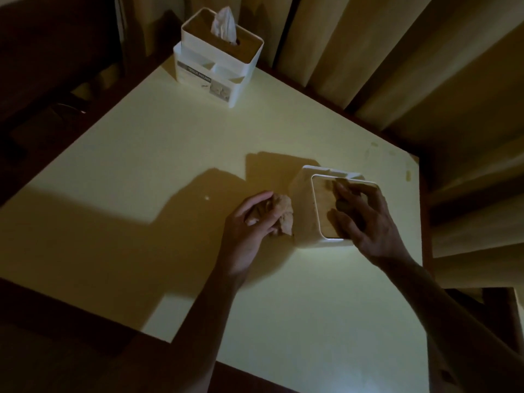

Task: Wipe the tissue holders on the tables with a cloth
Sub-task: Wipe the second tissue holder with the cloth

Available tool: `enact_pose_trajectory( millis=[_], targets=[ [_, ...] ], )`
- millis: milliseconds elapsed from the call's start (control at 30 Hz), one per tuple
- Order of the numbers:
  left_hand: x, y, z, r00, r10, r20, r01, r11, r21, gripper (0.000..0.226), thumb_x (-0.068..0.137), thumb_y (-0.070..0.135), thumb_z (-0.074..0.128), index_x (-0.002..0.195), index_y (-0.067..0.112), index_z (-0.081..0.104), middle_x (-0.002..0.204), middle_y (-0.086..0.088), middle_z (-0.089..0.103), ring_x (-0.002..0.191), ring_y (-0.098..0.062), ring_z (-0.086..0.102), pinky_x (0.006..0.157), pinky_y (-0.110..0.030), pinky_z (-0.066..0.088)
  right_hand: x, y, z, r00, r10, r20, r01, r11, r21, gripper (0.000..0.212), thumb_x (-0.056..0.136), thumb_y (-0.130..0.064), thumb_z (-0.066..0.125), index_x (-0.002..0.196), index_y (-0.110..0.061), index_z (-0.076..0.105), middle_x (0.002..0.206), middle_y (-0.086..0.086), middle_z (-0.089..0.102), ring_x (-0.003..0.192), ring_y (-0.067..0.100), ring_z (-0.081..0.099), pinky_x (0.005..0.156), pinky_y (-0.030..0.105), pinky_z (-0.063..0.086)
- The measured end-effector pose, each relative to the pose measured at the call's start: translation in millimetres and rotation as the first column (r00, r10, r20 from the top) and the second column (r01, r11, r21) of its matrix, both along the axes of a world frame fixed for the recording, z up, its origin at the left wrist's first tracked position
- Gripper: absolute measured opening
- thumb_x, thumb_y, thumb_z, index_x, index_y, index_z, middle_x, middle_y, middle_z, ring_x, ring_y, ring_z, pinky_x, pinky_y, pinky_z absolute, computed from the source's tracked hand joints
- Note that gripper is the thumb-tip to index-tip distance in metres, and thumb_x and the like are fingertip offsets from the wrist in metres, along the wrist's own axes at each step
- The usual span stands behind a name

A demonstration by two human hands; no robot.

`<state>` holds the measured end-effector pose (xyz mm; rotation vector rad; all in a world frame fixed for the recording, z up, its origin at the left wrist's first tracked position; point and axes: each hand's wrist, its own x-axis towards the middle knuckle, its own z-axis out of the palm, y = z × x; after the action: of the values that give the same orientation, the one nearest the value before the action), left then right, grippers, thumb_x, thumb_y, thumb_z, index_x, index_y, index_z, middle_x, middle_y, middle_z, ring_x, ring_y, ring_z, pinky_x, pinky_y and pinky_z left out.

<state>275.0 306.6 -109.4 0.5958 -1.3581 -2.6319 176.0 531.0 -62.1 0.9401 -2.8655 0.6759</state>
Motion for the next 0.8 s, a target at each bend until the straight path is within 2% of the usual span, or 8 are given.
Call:
enact_pose_trajectory(
  millis=[133, 267, 333, 467, 567, 800],
  targets=[
    [-13.9, 9.6, 2.3, 0.996, 0.085, -0.01, -0.085, 0.996, 0.009, 0.035, 0.08, 0.009, 0.074, 0.113, 0.015, 0.066, 0.104, 0.001, 0.071, 0.097, -0.018, 0.068, 0.081, -0.039, 0.058, 3.9, -17.2, -5.7, 0.987, -0.143, -0.075, 0.139, 0.989, -0.055, 0.044, 0.093, -0.034, 0.047, 0.131, -0.015, 0.057, 0.129, 0.007, 0.046, 0.12, 0.025, 0.048, 0.095, 0.046, 0.049],
    [-31.8, 20.8, 2.2, 0.989, 0.145, -0.027, -0.145, 0.989, 0.006, 0.034, 0.073, 0.019, 0.081, 0.105, 0.023, 0.072, 0.107, -0.004, 0.071, 0.106, -0.024, 0.065, 0.089, -0.048, 0.054, 11.4, -26.2, -9.0, 0.959, -0.254, -0.129, 0.247, 0.966, -0.072, 0.041, 0.092, -0.031, 0.045, 0.128, -0.019, 0.06, 0.122, 0.005, 0.05, 0.112, 0.019, 0.051, 0.091, 0.031, 0.047],
    [-40.4, 25.5, 5.5, 0.986, 0.16, -0.038, -0.161, 0.987, -0.025, 0.033, 0.072, 0.022, 0.082, 0.104, 0.026, 0.073, 0.108, -0.003, 0.071, 0.105, -0.022, 0.066, 0.088, -0.045, 0.055, 12.1, -26.5, -9.2, 0.953, -0.276, -0.125, 0.269, 0.961, -0.069, 0.041, 0.092, -0.033, 0.045, 0.128, -0.023, 0.059, 0.123, 0.003, 0.049, 0.112, 0.016, 0.05, 0.088, 0.03, 0.048],
    [-53.6, 31.0, 8.4, 0.98, 0.189, -0.067, -0.199, 0.957, -0.213, 0.033, 0.078, 0.019, 0.078, 0.11, 0.023, 0.07, 0.113, -0.002, 0.067, 0.102, -0.011, 0.065, 0.081, -0.024, 0.055, 12.9, -28.7, -10.0, 0.944, -0.303, -0.133, 0.299, 0.953, -0.052, 0.042, 0.091, -0.035, 0.043, 0.129, -0.026, 0.058, 0.122, 0.003, 0.049, 0.11, 0.017, 0.05, 0.084, 0.034, 0.05],
    [-57.3, 36.2, 4.4, 0.985, 0.143, -0.099, -0.169, 0.92, -0.353, 0.035, 0.081, 0.019, 0.074, 0.116, 0.021, 0.069, 0.119, -0.004, 0.063, 0.102, -0.007, 0.064, 0.084, -0.023, 0.055, 13.2, -29.0, -9.6, 0.943, -0.299, -0.147, 0.295, 0.954, -0.049, 0.042, 0.092, -0.034, 0.042, 0.128, -0.024, 0.059, 0.12, 0.004, 0.049, 0.108, 0.019, 0.051, 0.084, 0.038, 0.052],
    [-58.9, 38.4, 5.6, 0.989, 0.069, -0.132, -0.123, 0.879, -0.461, 0.026, 0.089, 0.027, 0.067, 0.114, 0.019, 0.07, 0.111, 0.001, 0.067, 0.093, -0.007, 0.064, 0.078, -0.02, 0.052, 13.5, -31.2, -8.5, 0.942, -0.297, -0.157, 0.294, 0.955, -0.044, 0.042, 0.091, -0.035, 0.04, 0.126, -0.023, 0.061, 0.118, 0.004, 0.051, 0.108, 0.021, 0.053, 0.086, 0.039, 0.05]
  ],
)
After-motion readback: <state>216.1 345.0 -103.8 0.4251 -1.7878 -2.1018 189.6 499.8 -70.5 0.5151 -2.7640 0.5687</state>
